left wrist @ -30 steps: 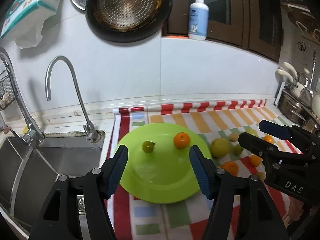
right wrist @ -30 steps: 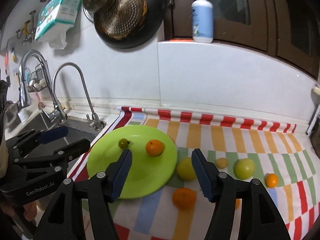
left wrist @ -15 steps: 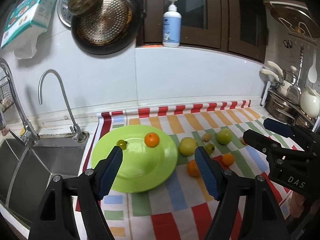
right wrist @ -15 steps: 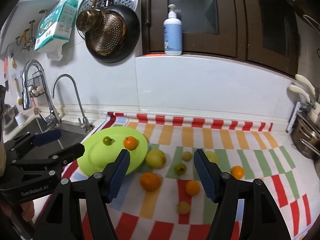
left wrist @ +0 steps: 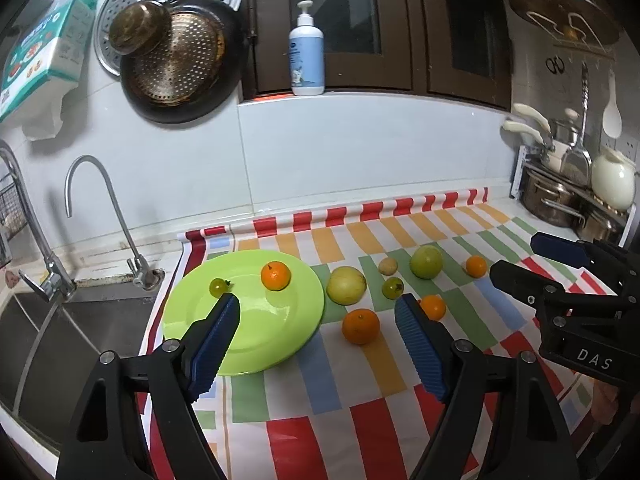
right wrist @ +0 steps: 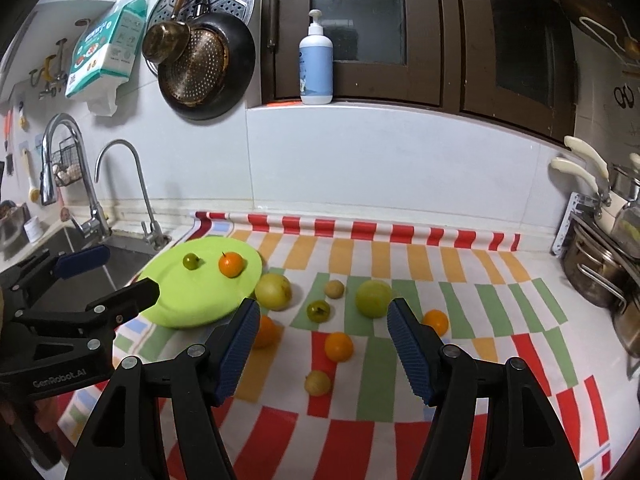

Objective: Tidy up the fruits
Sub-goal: 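Withdraw both open tools from the plate, then grasp a small yellow fruit with the right tool while the left tool grasps a mandarin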

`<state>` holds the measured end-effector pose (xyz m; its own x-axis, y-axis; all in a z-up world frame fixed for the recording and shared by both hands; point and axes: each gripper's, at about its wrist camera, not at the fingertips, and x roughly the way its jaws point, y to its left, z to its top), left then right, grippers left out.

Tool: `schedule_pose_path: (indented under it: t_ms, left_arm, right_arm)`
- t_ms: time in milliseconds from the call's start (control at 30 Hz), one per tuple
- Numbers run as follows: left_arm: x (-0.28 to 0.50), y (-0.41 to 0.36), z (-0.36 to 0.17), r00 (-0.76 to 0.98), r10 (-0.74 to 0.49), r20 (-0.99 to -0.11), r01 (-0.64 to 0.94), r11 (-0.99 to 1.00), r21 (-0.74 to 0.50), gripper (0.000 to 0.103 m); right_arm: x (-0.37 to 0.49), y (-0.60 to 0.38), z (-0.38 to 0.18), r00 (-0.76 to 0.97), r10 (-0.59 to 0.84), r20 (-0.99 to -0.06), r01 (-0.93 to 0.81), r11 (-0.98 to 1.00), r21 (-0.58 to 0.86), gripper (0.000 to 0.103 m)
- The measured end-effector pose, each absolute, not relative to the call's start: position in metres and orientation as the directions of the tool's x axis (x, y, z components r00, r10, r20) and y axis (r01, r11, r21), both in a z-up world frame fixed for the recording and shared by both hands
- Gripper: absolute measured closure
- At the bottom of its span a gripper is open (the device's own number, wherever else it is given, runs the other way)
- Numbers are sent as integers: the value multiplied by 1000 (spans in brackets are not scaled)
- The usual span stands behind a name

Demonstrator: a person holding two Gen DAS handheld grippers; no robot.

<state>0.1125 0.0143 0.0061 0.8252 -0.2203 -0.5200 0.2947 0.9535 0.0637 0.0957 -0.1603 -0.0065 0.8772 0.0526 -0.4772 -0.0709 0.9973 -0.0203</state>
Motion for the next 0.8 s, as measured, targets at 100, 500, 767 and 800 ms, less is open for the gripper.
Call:
schedule_pose_path:
  t_ms: [100, 500, 767, 800]
  left_arm:
    - [112, 9, -1, 826, -226, -516, 317, 944, 94, 23]
    - [138, -1, -41, 766, -255, -590, 412, 900, 146, 23]
    - [161, -11, -68, 710, -275, -648, 479, 864, 158, 24]
    - [164, -13, -71, 702, -281, -654, 487, 859, 154, 25]
  right_arm:
    - [95, -162, -13, 869, 64, -491, -75, 997, -3, 36]
    - [115, -162, -55, 806, 76, -587, -65, 997, 41, 36]
    - [131, -158, -79, 761, 69, -645, -64, 997, 31, 38]
    - [132, -157, -81, 757, 70, -649, -65, 997, 31, 41]
